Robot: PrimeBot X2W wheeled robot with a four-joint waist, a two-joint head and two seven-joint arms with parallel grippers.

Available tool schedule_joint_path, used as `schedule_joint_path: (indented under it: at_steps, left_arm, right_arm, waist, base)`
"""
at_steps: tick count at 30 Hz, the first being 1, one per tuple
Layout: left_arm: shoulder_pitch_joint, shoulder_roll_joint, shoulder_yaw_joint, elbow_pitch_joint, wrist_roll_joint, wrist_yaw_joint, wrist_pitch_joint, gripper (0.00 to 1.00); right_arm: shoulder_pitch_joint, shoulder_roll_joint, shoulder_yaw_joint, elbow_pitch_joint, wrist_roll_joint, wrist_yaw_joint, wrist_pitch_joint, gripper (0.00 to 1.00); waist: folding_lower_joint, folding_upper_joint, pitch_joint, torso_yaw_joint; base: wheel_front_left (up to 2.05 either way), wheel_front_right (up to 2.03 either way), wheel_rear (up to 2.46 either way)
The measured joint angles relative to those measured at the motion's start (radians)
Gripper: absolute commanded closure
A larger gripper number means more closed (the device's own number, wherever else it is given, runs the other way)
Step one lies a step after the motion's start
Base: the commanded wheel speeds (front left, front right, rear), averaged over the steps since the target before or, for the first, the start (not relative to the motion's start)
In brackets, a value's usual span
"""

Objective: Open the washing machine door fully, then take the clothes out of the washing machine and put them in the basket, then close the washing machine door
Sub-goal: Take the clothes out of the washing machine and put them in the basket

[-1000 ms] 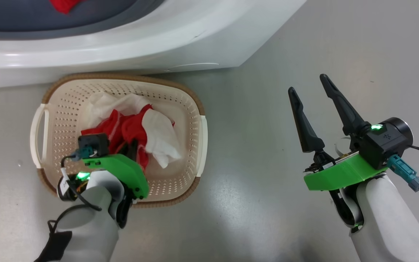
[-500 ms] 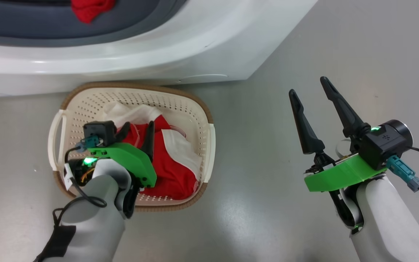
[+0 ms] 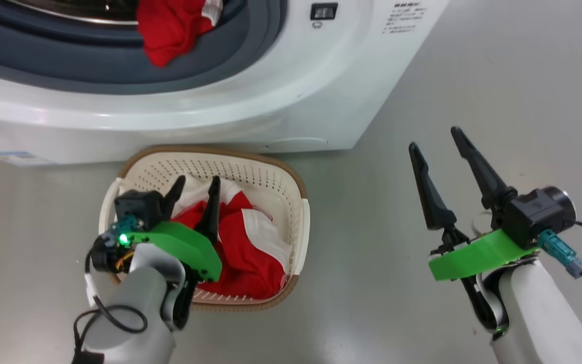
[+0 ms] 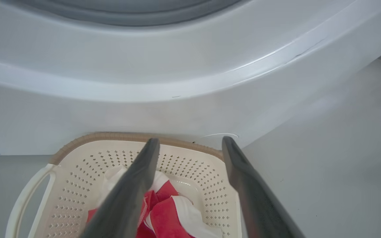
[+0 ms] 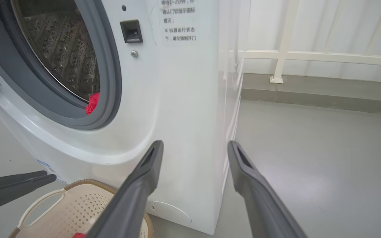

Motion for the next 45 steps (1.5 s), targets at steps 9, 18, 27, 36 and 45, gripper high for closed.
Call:
schedule_joint_path:
  at_steps: [9, 18, 27, 36, 45]
  left_arm:
    - [0.122, 0.009, 0.057, -0.142, 0.093, -0.008, 0.0, 0.0]
    - [0.231, 0.022, 0.111, -0.273, 0.157, 0.003, 0.0, 0.0]
    - [0.341, 0.022, 0.176, -0.396, 0.188, 0.018, 0.0, 0.0]
    - [0.436, 0.027, 0.223, -0.487, 0.228, 0.047, 0.0, 0.0]
    - [0.501, 0.031, 0.251, -0.56, 0.242, 0.05, 0.0, 0.0]
  right_arm:
    - [0.026, 0.0, -0.005, 0.018, -0.002, 0.0, 0.0, 0.0]
    - [0.086, 0.001, -0.026, 0.024, -0.009, 0.0, 0.0, 0.0]
    - [0.144, 0.001, -0.042, 0.023, -0.009, 0.0, 0.0, 0.0]
    - [0.201, 0.001, -0.07, 0.01, -0.009, 0.0, 0.0, 0.0]
    - [0.23, 0.002, -0.082, -0.004, -0.009, 0.0, 0.0, 0.0]
  waist:
    - [0.0, 0.0, -0.097, 0.009]
    - [0.0, 0.0, -0.191, 0.009]
    - [0.0, 0.0001, -0.274, 0.006]
    - [0.0, 0.0, -0.35, 0.004]
    - [0.0, 0.0, -0.396, 0.004]
  base:
    - [0.0, 0.0, 0.0]
    - [0.0, 0.0, 0.0]
    - [0.0, 0.0, 0.0]
    - [0.0, 0.0, 0.0]
    - [0.0, 0.0, 0.0]
